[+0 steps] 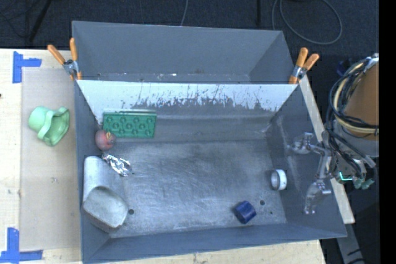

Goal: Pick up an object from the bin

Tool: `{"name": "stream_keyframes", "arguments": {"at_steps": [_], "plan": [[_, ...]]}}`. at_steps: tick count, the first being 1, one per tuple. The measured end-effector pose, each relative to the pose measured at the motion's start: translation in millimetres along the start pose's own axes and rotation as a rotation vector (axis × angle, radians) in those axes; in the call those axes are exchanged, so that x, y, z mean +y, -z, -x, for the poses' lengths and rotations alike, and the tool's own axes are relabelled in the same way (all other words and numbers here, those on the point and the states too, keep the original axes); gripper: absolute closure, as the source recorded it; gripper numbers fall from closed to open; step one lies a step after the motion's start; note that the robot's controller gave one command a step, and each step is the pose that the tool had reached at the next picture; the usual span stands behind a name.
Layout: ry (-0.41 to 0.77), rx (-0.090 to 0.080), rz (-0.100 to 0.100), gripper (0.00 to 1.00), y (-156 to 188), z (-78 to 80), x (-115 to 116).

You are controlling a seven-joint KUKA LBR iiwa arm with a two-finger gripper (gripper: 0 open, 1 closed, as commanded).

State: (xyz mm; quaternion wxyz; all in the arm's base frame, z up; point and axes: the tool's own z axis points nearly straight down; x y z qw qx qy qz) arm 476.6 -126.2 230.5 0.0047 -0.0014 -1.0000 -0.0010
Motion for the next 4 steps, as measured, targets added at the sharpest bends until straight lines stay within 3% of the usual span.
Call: {"name": "stream_keyframes", "arguments": {"at_steps": [1, 2, 3, 4], "plan": [[0.192, -0.016, -0.003, 0.0, -161, 24.1, -11], [0.055, -0.037, -0.003, 0.0, -149, 5.5, 82], [0.056, -0.01, -0.002, 1.0, -153, -1.7, 80], [0.078, -0.019, -0.004, 1.0, 81, 7.9, 74]]}}
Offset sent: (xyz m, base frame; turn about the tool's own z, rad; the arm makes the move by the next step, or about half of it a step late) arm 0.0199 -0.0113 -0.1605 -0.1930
